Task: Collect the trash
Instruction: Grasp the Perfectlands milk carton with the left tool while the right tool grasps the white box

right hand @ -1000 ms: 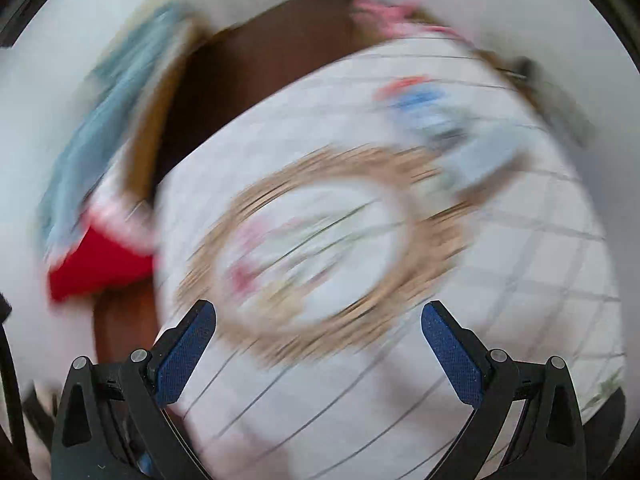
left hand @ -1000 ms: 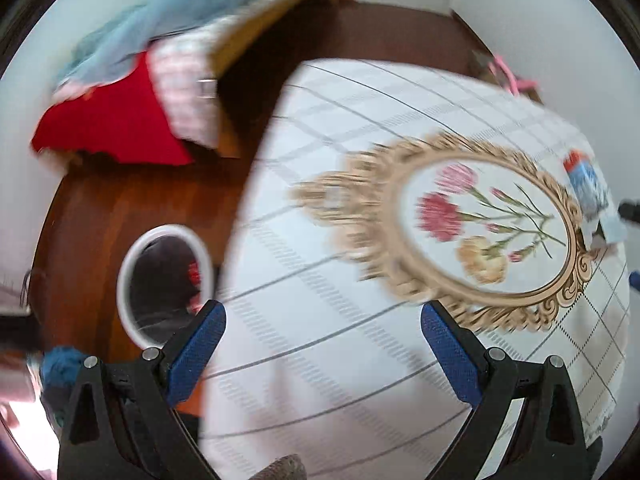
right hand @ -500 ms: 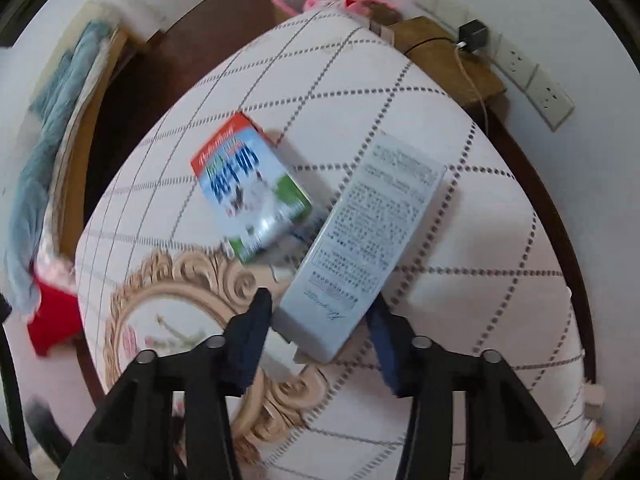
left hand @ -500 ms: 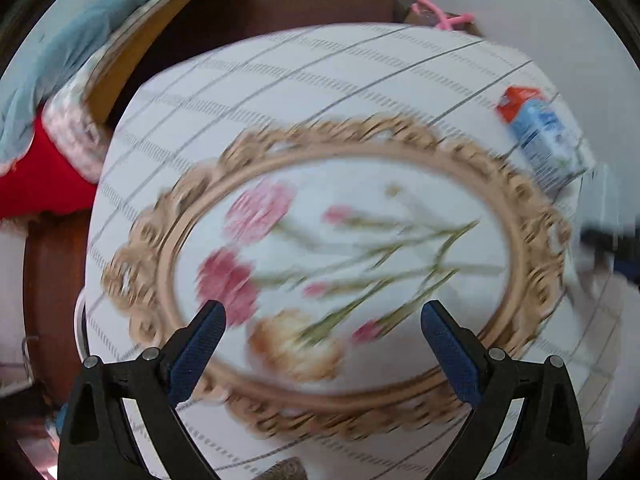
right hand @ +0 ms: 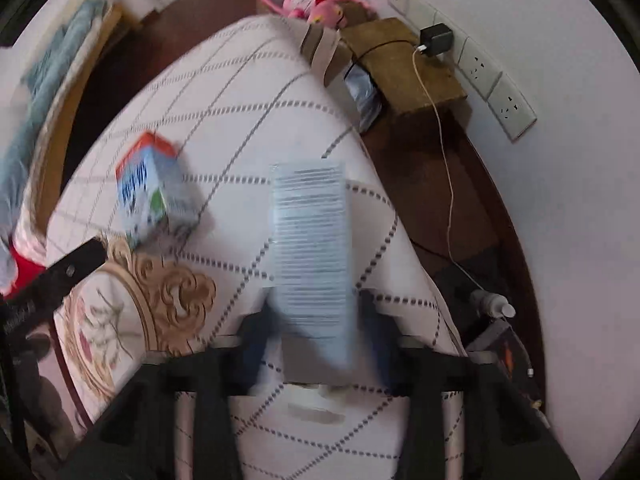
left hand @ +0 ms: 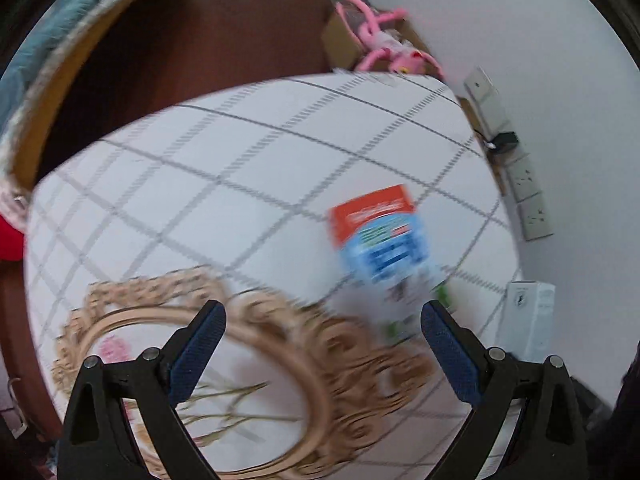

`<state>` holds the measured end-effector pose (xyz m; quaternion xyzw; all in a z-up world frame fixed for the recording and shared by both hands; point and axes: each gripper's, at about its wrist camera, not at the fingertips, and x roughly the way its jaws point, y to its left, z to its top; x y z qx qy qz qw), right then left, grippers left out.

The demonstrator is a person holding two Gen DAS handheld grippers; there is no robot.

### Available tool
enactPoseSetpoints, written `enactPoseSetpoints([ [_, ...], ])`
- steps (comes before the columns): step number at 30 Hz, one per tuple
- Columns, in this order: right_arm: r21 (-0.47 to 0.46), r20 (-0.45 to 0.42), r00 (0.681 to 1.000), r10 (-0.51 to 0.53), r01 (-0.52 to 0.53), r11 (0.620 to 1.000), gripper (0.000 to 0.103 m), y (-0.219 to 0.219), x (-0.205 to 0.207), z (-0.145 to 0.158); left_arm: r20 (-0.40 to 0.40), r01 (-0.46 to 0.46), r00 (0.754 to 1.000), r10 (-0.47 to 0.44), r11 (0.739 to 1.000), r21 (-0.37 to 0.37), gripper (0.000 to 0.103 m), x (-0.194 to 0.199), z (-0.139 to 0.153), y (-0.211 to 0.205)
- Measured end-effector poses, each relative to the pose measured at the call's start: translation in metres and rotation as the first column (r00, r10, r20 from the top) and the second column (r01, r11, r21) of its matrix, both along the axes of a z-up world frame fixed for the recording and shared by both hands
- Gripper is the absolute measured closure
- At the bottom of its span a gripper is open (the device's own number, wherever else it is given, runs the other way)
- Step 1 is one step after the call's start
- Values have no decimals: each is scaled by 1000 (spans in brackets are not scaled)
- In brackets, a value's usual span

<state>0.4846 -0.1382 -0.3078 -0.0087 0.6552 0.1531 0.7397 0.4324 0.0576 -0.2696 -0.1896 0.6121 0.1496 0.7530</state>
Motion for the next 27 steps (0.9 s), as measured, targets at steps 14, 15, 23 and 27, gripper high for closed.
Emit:
enactPoseSetpoints([
  [14,-31,6,1000,-11,11,999,66,8,19,-4,39,37,999,-38,999,32,48,9,-14,-4],
  [15,-38,13,1000,-3,4,999,66,10,20,-4,40,34,999,-36,998,45,48,5,-13,-1],
  [23,-46,70,996,52,-49,998,67,24,12,5,153,12,988,-36,987,158,50,-55,30,10],
  [27,-13,126,986,106,-105,994,67,40,-12,27,232,-30,973,-14,983,182,50,-91,63,21],
])
